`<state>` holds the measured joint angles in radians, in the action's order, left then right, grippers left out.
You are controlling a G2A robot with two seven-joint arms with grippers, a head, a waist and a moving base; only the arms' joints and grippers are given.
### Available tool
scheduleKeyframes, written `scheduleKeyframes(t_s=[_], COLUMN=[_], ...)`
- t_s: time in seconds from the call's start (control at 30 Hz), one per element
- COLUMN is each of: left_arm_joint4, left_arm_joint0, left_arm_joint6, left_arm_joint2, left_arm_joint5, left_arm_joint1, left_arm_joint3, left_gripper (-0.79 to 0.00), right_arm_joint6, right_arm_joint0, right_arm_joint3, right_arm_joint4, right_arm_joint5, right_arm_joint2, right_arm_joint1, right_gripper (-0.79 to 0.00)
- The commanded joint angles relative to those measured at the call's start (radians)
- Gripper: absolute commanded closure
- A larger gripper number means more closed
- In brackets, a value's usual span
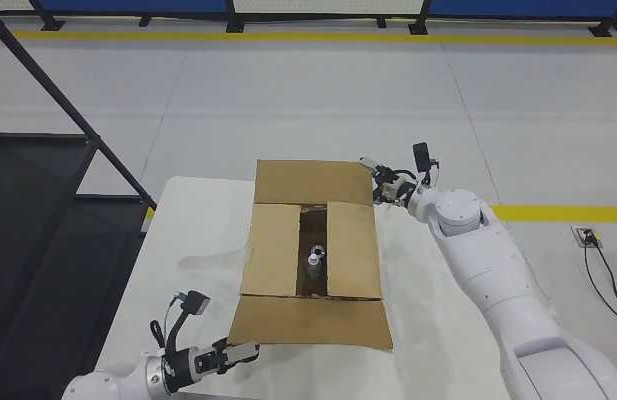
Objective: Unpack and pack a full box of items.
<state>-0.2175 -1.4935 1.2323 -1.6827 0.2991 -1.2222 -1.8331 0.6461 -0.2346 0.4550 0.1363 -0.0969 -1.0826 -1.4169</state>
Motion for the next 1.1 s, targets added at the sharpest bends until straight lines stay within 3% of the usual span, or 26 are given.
scheduleKeyframes(t_s=[0.0,0.3,0.67,0.83,1.07], left_arm_joint4=[0.002,0.108,0.26,0.361,0.447], left_arm_joint0=[0.003,0.051,0.13,0.178,0.246], left_arm_joint6=[-0.038,-0.245,-0.493,-0.57,-0.634], left_arm_joint2=[-0.001,0.052,0.136,0.198,0.284], left_arm_joint5=[-0.011,-0.12,-0.267,-0.33,-0.385], left_arm_joint1=[0.002,0.005,0.002,0.0,-0.005], left_arm_joint3=[-0.017,-0.063,-0.086,-0.078,-0.034], left_gripper=[-0.785,-0.785,-0.785,-0.785,-0.785], right_arm_joint6=[0.055,0.193,0.355,0.437,0.52], right_arm_joint0=[0.02,0.08,0.109,0.114,0.105], right_arm_joint3=[-0.046,-0.144,-0.096,-0.041,0.039], right_arm_joint4=[0.047,0.147,0.112,0.07,-0.003], right_arm_joint5=[-0.032,-0.135,-0.156,-0.114,0.064], right_arm_joint2=[-0.012,-0.066,-0.064,-0.051,-0.02], right_arm_joint1=[-0.004,0.003,0.02,0.03,0.042], right_gripper=[-0.785,-0.785,-0.785,-0.785,-0.785])
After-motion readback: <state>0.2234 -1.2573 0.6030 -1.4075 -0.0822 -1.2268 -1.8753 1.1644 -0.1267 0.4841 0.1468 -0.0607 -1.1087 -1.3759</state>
